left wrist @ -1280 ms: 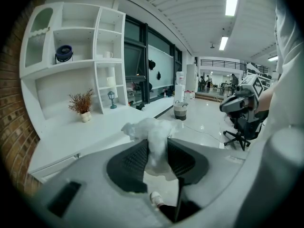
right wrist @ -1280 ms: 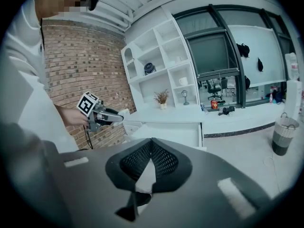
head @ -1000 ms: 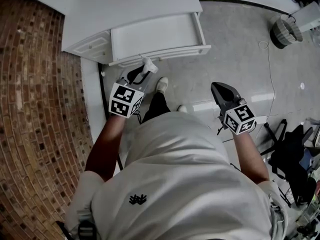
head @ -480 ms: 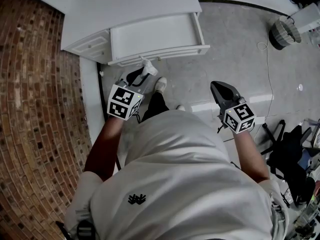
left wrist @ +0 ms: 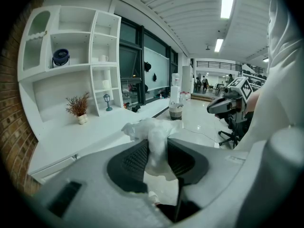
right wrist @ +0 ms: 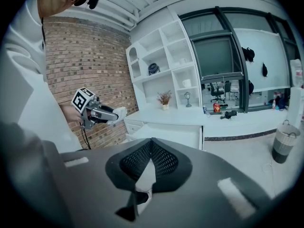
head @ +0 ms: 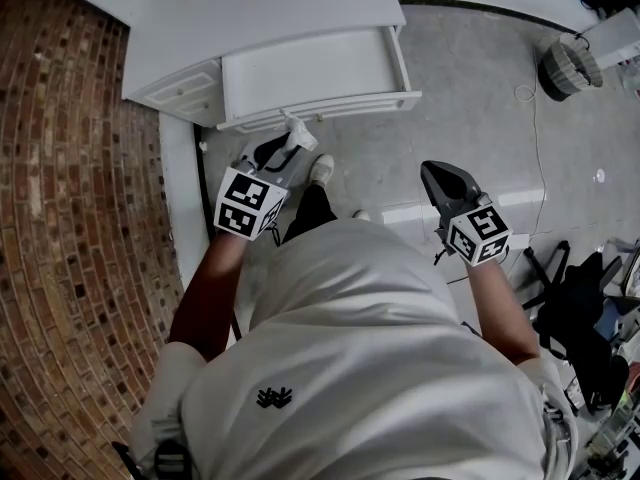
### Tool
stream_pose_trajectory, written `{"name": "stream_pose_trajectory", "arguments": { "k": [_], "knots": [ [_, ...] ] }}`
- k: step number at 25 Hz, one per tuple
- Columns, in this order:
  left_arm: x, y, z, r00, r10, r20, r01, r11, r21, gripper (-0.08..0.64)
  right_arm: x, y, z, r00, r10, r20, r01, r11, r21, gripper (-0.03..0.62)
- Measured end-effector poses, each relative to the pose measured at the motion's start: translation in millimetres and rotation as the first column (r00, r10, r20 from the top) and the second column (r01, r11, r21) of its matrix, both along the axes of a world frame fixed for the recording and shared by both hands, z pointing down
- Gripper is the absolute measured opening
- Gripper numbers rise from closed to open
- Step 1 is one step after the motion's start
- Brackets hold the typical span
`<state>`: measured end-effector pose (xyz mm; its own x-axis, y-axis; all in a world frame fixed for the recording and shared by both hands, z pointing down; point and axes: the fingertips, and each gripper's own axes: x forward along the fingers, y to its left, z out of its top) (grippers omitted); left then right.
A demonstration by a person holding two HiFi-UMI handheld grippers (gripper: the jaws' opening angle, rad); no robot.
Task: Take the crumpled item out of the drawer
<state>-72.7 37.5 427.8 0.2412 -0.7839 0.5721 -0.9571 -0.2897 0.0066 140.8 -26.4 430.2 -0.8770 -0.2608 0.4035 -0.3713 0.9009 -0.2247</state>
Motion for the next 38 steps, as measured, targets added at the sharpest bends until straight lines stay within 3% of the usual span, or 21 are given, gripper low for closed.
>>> {"name": "stream_pose_trajectory", "arguments": {
  "k": [38],
  "knots": [
    [2.6, -3.3, 0.6, 1.0, 0.002, 0.017, -0.002, 1.0, -0.01, 0.117, 1.2, -0.7, 7.1, 1.0, -0.024, -0.011, 0.024, 1.0, 0.012, 0.011]
  ]
}}
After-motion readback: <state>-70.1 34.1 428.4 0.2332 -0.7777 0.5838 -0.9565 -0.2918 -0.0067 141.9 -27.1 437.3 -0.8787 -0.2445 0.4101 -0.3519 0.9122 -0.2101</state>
